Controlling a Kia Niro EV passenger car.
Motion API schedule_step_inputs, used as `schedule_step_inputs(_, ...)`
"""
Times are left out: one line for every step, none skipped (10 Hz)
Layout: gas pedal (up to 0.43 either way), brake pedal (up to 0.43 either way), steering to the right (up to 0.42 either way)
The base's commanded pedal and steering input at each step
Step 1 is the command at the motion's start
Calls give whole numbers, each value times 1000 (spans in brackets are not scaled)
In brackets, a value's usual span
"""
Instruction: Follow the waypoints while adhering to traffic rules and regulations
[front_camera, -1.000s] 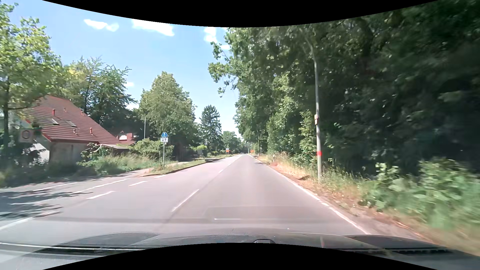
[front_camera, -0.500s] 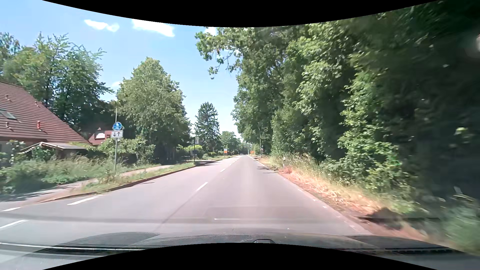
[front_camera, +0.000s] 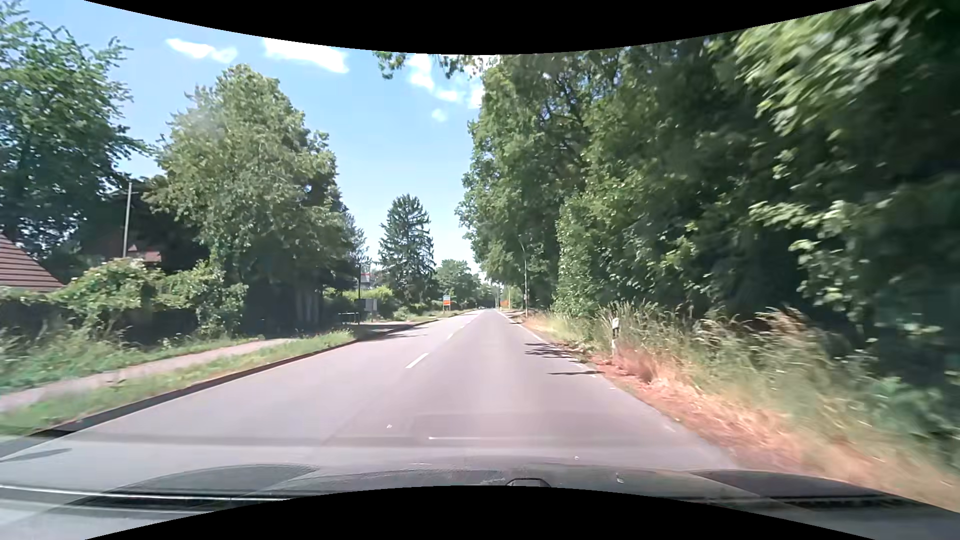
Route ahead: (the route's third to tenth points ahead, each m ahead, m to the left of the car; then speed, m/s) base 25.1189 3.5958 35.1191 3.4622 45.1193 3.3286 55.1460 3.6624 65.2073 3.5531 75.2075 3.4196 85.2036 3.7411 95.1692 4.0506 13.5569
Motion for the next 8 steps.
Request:
schedule_step_inputs(177,0,-2)
schedule_step_inputs(177,0,-1)
schedule_step_inputs(177,0,-1)
schedule_step_inputs(177,0,-1)
schedule_step_inputs(177,0,-2)
schedule_step_inputs(177,0,-1)
schedule_step_inputs(177,0,-2)
schedule_step_inputs(177,0,-2)
